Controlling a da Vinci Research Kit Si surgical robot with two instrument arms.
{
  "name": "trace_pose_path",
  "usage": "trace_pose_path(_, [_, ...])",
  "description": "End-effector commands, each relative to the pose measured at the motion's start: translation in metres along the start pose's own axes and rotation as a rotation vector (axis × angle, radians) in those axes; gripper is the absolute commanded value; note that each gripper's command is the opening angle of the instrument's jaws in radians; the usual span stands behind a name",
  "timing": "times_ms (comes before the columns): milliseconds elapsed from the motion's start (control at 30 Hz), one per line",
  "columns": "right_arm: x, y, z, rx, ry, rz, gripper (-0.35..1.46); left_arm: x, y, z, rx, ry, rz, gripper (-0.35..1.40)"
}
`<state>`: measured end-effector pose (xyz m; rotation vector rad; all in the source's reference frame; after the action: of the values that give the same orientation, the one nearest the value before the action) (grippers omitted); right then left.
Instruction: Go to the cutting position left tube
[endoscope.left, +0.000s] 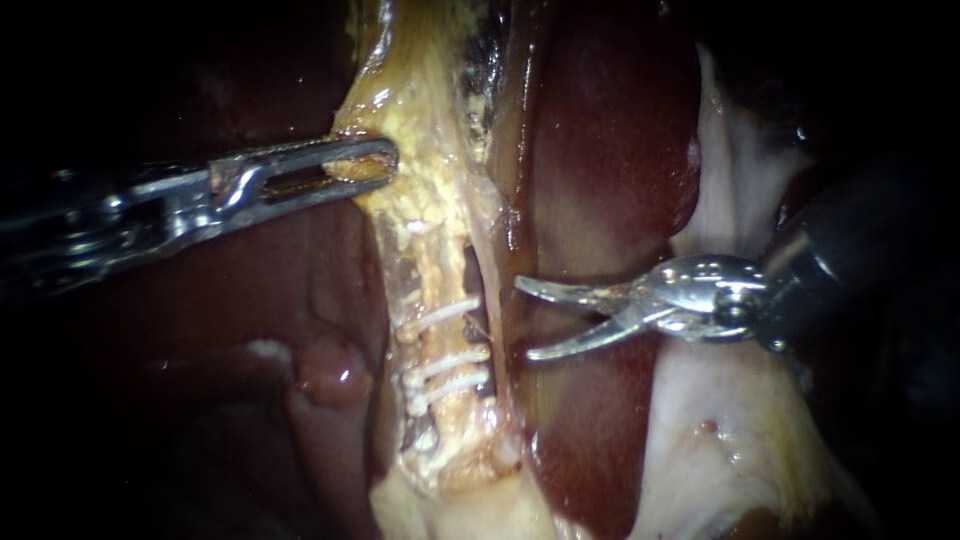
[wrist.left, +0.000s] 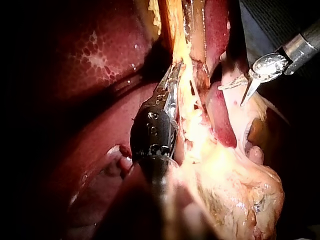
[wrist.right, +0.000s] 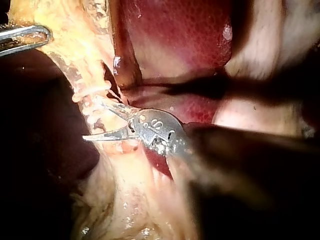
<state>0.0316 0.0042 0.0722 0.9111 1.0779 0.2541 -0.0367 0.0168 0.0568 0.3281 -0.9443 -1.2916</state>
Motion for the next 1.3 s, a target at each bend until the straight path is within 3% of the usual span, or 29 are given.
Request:
trace_pose_path(33, [-0.0002, 0.0004, 0.0001, 0.008, -0.005, 0.001, 1.39, -0.0002, -0.0001, -0.0005, -0.001, -0.005, 0.0, -0.35])
trace_pose_path(267, [-0.0022, 0.0024, 0.002, 0.044, -0.027, 0.037, 1.37, -0.0011, -0.0002, -0.0022, -0.003, -0.02, 0.006, -0.35])
trace_pose_path(500, [-0.0034, 0.0037, 0.0036, 0.056, -0.042, 0.055, 1.35, -0.0012, -0.0002, -0.0025, -0.004, -0.023, 0.006, -0.35])
trace_pose_path(933, [-0.0033, 0.0059, 0.0055, 0.045, -0.047, 0.053, 1.35, -0.0011, -0.0009, -0.003, -0.007, -0.028, 0.004, -0.35])
trace_pose_path(1300, [-0.0032, 0.0061, 0.0066, 0.095, -0.069, 0.044, 1.34, -0.0011, -0.0008, -0.0029, -0.006, -0.028, 0.004, -0.35])
